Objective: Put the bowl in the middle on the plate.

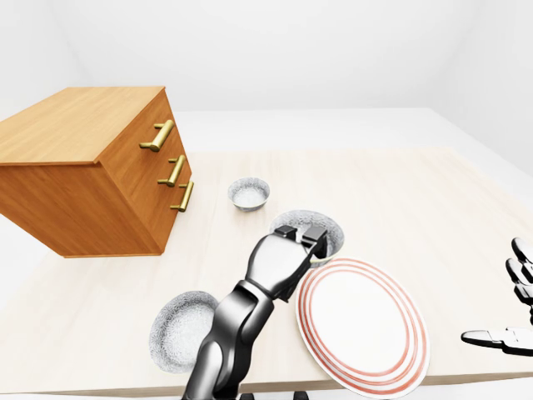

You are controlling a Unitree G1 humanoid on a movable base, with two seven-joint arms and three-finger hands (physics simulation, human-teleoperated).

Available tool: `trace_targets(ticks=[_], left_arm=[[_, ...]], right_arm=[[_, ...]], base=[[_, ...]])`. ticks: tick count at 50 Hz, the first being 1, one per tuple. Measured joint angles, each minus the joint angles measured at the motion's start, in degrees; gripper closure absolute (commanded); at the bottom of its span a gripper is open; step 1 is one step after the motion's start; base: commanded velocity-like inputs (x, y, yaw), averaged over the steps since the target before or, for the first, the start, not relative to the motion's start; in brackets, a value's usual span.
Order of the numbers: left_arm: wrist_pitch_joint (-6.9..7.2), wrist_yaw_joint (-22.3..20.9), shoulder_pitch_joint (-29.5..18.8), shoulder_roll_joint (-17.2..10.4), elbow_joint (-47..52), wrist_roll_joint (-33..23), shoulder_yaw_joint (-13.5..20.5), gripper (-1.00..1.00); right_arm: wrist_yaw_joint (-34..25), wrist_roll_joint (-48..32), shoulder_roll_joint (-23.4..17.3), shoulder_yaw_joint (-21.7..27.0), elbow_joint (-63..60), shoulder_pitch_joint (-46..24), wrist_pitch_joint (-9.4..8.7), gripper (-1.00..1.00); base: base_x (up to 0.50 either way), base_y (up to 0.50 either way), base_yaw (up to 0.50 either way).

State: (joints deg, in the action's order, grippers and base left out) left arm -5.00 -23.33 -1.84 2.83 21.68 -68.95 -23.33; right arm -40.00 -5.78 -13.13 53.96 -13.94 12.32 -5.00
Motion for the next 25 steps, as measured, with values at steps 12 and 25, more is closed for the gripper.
trace_targets(ticks=[12,25], left_arm=[[0.0,1.8,1.62,0.09,-1.0,0.4,-3.44,1.0],[0.0,4.66,2.95,0.33,-3.56,-0.43,-6.98,1.0]], right_arm=[[0.0,0.02,0.04,0.06,0.02,0.02,0.0,-1.0],[0.0,-0.13,0.09,-0.03,0.07,0.05,0.0,-1.0]], base=[[0.0,0.0,0.0],[0.0,0.0,0.0]])
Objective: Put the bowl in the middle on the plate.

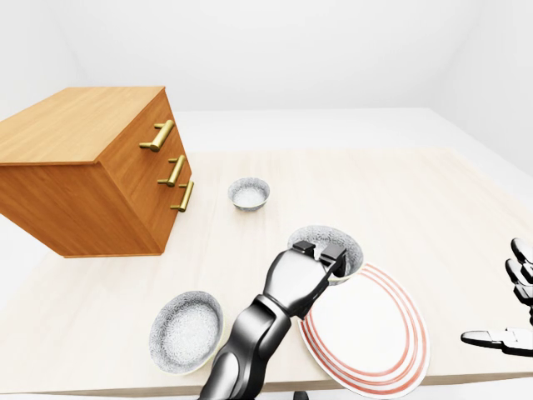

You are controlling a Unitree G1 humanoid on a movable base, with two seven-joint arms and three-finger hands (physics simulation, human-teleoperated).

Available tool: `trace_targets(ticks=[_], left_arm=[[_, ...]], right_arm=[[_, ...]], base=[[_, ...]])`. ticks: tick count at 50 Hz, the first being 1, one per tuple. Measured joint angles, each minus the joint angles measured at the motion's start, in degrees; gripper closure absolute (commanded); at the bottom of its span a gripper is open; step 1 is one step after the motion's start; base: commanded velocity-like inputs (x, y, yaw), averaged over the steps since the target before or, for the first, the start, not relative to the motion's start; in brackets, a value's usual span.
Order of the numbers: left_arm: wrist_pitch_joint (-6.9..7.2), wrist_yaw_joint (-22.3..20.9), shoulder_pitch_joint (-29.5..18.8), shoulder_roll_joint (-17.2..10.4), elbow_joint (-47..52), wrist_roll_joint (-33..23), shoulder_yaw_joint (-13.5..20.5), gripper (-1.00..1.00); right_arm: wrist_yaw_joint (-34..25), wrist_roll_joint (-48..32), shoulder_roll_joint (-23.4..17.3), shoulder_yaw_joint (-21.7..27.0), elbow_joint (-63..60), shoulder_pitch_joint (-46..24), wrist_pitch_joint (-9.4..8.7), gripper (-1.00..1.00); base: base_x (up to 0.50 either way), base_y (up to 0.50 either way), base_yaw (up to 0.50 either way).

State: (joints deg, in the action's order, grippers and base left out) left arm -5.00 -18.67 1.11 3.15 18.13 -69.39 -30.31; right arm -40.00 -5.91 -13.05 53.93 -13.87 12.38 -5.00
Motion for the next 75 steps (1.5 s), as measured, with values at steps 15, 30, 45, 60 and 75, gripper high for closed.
trace_targets(ticks=[15,30,45,60,75], left_arm=[[0.0,2.38,0.37,0.86,-3.24,-1.21,-3.32,1.0],[0.0,3.94,0.61,1.49,-5.3,-2.14,-5.79,1.0],[0.0,5.91,1.31,1.61,-7.07,-2.97,-7.61,1.0],[0.0,7.5,1.48,1.82,-8.77,-3.27,-9.03,1.0],[0.0,7.98,1.88,1.8,-9.62,-3.57,-9.84,1.0]], right_arm=[[0.0,-0.19,-0.01,-0.13,-0.01,-0.01,0.0,-1.0],[0.0,-0.31,0.13,-0.12,-0.09,0.07,0.0,-1.0],[0.0,-0.39,0.21,-0.12,0.0,0.14,0.0,-1.0],[0.0,-0.45,0.18,-0.26,0.15,0.13,0.0,-1.0],[0.0,-0.47,0.25,-0.28,0.13,0.17,0.0,-1.0]], base=[[0.0,0.0,0.0],[0.0,0.0,0.0],[0.0,0.0,0.0],[0.0,0.0,0.0],[0.0,0.0,0.0]])
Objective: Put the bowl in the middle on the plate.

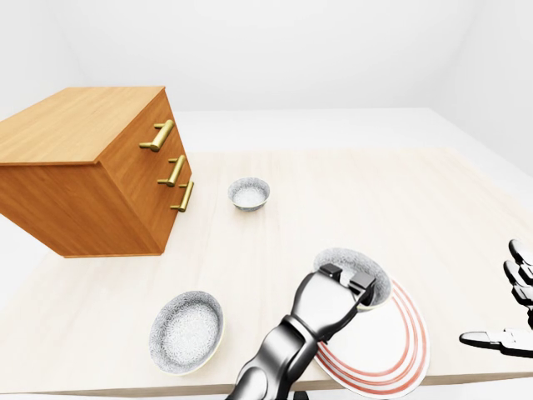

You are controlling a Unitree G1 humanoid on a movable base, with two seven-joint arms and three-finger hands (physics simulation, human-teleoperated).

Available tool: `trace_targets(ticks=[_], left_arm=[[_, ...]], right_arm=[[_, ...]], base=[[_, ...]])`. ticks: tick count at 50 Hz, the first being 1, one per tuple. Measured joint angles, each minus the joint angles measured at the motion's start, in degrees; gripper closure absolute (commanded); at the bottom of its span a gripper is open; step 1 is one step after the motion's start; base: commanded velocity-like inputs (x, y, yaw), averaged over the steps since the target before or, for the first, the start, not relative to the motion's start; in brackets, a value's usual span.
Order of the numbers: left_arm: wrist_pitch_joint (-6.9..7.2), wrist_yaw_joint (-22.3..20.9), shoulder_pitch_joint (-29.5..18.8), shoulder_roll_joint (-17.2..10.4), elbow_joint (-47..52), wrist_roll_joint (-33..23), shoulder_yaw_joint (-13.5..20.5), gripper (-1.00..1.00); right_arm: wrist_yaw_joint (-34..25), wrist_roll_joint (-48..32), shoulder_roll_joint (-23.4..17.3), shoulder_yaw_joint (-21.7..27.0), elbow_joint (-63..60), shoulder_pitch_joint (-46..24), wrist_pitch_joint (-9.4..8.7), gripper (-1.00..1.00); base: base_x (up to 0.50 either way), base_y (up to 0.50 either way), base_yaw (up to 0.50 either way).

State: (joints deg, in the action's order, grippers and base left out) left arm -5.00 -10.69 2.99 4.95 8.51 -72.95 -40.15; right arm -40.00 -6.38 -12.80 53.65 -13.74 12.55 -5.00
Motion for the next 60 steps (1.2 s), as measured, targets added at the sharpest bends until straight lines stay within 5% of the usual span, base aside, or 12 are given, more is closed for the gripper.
trace_targets(ticks=[39,60], left_arm=[[0.0,1.71,0.12,1.64,-3.37,0.58,-4.81,1.0],[0.01,3.08,-0.82,1.93,-5.96,-0.41,-3.55,1.0]], right_arm=[[0.0,0.0,0.0,0.07,-0.25,-0.07,0.0,-1.0],[0.0,-0.01,-0.03,0.05,-0.16,-0.08,0.0,-1.0]], base=[[0.0,0.0,0.0],[0.0,0.0,0.0]])
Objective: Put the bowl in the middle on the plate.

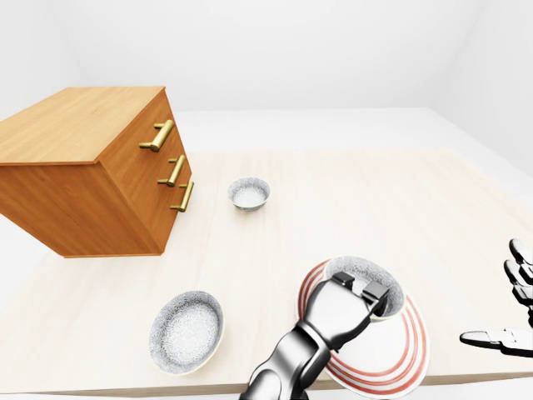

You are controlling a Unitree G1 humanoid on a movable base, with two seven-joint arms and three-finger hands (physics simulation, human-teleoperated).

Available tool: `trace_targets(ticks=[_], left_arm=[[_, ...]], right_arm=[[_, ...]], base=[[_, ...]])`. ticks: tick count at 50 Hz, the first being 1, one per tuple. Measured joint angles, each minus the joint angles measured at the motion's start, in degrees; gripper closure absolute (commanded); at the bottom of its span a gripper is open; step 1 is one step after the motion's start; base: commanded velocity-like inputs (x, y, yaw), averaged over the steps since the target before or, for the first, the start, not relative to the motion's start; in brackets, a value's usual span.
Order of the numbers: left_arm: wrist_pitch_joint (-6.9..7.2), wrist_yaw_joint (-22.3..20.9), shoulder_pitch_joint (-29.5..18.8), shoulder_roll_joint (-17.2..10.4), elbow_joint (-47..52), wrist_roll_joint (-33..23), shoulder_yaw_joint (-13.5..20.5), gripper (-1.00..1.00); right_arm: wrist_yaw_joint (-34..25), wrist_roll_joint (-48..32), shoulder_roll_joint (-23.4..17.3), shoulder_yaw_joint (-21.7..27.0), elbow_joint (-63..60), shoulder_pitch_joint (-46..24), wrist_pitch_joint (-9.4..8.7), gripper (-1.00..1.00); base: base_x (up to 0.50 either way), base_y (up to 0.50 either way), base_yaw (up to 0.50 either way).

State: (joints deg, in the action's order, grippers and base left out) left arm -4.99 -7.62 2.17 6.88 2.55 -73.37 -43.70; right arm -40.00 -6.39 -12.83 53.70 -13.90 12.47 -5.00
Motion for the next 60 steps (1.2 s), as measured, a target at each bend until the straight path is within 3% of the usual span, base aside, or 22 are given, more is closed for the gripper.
trace_targets(ticks=[26,60], left_arm=[[0.0,2.15,-1.01,0.55,-4.67,-1.44,3.08,1.0],[0.0,3.31,-1.28,1.22,-9.74,-2.52,3.69,1.0]], right_arm=[[0.0,0.06,0.03,0.11,-0.17,0.04,0.0,-1.0],[0.0,0.1,0.1,0.27,-0.45,0.1,0.0,-1.0]], base=[[0.0,0.0,0.0],[0.0,0.0,0.0]])
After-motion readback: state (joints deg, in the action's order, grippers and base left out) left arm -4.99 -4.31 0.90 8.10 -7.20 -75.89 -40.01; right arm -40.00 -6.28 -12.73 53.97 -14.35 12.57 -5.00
